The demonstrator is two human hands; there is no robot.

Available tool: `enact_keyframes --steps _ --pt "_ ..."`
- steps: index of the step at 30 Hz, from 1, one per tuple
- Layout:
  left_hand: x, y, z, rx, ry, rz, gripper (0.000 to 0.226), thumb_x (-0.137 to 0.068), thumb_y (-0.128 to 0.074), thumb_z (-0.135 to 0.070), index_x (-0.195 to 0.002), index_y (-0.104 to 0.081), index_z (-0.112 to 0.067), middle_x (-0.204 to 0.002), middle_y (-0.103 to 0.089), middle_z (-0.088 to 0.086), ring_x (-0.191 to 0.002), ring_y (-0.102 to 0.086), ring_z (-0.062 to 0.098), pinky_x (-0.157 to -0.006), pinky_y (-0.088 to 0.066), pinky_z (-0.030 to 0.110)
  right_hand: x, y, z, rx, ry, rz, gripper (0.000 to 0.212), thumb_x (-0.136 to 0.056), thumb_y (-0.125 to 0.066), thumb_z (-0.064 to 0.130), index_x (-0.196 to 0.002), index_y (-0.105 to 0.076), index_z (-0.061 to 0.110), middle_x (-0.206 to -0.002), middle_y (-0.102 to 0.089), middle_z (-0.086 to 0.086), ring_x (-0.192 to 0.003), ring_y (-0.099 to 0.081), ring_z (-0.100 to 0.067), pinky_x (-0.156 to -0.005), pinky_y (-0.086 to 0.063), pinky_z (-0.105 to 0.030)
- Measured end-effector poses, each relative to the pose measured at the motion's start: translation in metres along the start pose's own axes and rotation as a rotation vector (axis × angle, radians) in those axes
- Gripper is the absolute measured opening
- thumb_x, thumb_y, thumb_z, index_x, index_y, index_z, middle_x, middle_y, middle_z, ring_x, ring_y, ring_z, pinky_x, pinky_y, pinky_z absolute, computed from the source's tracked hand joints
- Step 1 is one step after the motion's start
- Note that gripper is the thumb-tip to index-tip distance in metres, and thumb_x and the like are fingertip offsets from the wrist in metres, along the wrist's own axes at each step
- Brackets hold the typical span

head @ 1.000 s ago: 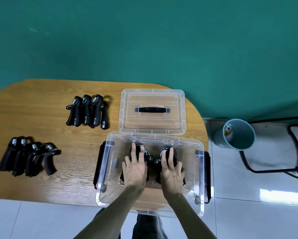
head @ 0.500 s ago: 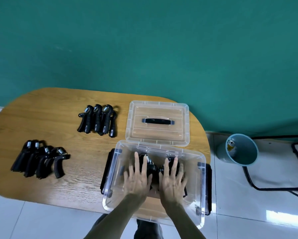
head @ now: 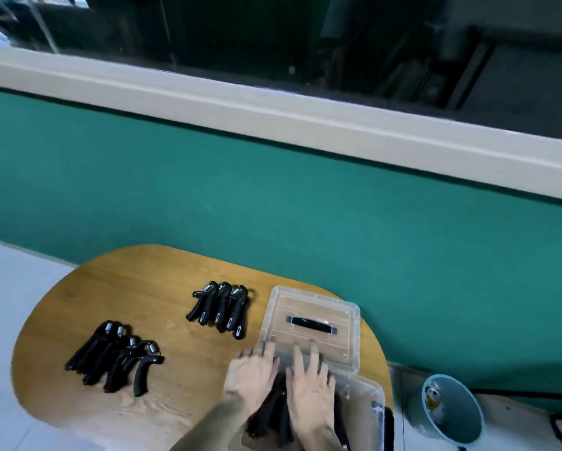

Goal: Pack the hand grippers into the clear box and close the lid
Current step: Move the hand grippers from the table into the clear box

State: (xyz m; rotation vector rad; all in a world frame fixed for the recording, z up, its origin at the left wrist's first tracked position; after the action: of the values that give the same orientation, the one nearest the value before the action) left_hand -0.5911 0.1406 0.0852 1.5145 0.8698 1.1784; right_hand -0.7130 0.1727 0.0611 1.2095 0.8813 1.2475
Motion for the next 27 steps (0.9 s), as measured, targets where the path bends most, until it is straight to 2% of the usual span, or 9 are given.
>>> enact_keyframes --steps 3,5,8,11,15,19,23,27 --pt "0.0 0.035 0.029 0.043 0.005 -0.112 0.043 -0.108 -0.017 -0.037 -0.142 -0.033 -0.018 -0.125 -0.061 0.005 -0.101 -0.064 0.022 -0.085 -0.053 0.033 -0.009 0.034 0.023 0.031 0.017 0.01 0.049 -0.096 -0.03 0.041 -0.135 -0.053 0.023 -0.135 -0.056 -0.015 -0.098 -0.062 -0.036 -0.071 -0.055 -0.052" --pt "0.002 0.053 0.048 0.051 0.023 -0.145 0.041 -0.108 -0.022 -0.037 -0.143 -0.033 -0.018 -0.126 -0.061 0.006 -0.109 -0.062 0.024 -0.09 -0.05 0.037 -0.014 0.055 0.039 0.072 0.041 -0.037 0.043 -0.097 -0.04 0.034 -0.138 -0.049 0.023 -0.141 -0.052 -0.015 -0.105 -0.059 -0.036 -0.077 -0.054 -0.052" --pt "0.012 0.072 0.078 0.052 0.03 -0.166 0.046 -0.108 -0.024 -0.037 -0.148 -0.03 -0.017 -0.132 -0.059 0.007 -0.116 -0.059 0.027 -0.098 -0.046 0.041 -0.017 0.082 0.07 0.11 0.06 -0.102 0.047 -0.096 -0.054 0.03 -0.141 -0.045 0.023 -0.148 -0.045 -0.015 -0.11 -0.056 -0.037 -0.085 -0.051 -0.053" --pt "0.028 0.08 0.116 0.052 0.037 -0.19 0.051 -0.108 -0.022 -0.039 -0.154 -0.025 -0.018 -0.136 -0.057 0.007 -0.119 -0.058 0.027 -0.1 -0.045 0.041 -0.01 0.1 0.109 0.149 0.062 -0.146 0.045 -0.097 -0.052 0.032 -0.141 -0.045 0.023 -0.146 -0.045 -0.017 -0.111 -0.055 -0.037 -0.085 -0.051 -0.053" --pt "0.054 0.09 0.174 0.082 0.049 -0.207 0.053 -0.108 -0.022 -0.039 -0.156 -0.02 -0.018 -0.14 -0.054 0.006 -0.121 -0.057 0.026 -0.101 -0.044 0.039 0.003 0.11 0.165 0.139 0.072 -0.197 0.043 -0.102 -0.036 0.037 -0.141 -0.045 0.022 -0.151 -0.04 -0.016 -0.116 -0.052 -0.036 -0.089 -0.048 -0.051" --pt "0.082 0.097 0.237 0.101 0.064 -0.209 0.05 -0.108 -0.022 -0.04 -0.152 -0.023 -0.018 -0.133 -0.058 0.005 -0.112 -0.061 0.025 -0.095 -0.047 0.037 0.014 0.11 0.226 0.131 0.093 -0.225 0.042 -0.101 -0.037 0.041 -0.135 -0.049 0.019 -0.148 -0.045 -0.017 -0.112 -0.055 -0.037 -0.085 -0.049 -0.051" --pt "0.105 0.096 0.296 0.1 0.105 -0.201 0.046 -0.108 -0.02 -0.042 -0.146 -0.028 -0.017 -0.126 -0.058 0.004 -0.105 -0.063 0.024 -0.09 -0.048 0.036 0.026 0.102 0.271 0.139 0.109 -0.192 0.049 -0.102 -0.028 0.046 -0.143 -0.041 0.022 -0.152 -0.038 -0.014 -0.123 -0.049 -0.039 -0.093 -0.046 -0.053" --pt "0.108 0.093 0.336 0.111 0.157 -0.204 0.052 -0.107 -0.019 -0.044 -0.151 -0.024 -0.017 -0.13 -0.056 0.003 -0.11 -0.061 0.023 -0.091 -0.048 0.035 0.027 0.099 0.299 0.156 0.12 -0.172 0.051 -0.102 -0.029 0.048 -0.147 -0.038 0.025 -0.15 -0.04 -0.014 -0.123 -0.048 -0.038 -0.099 -0.043 -0.056"
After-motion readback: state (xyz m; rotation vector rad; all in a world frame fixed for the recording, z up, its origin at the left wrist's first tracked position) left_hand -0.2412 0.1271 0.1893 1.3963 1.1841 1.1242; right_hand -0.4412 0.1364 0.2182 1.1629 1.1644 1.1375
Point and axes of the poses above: each hand's wrist, its own x-axis away from the middle knuckle, its own y-axis out of the back of the hand, z = x × y, the point moved 8 cm from there along -x, towards the middle knuckle
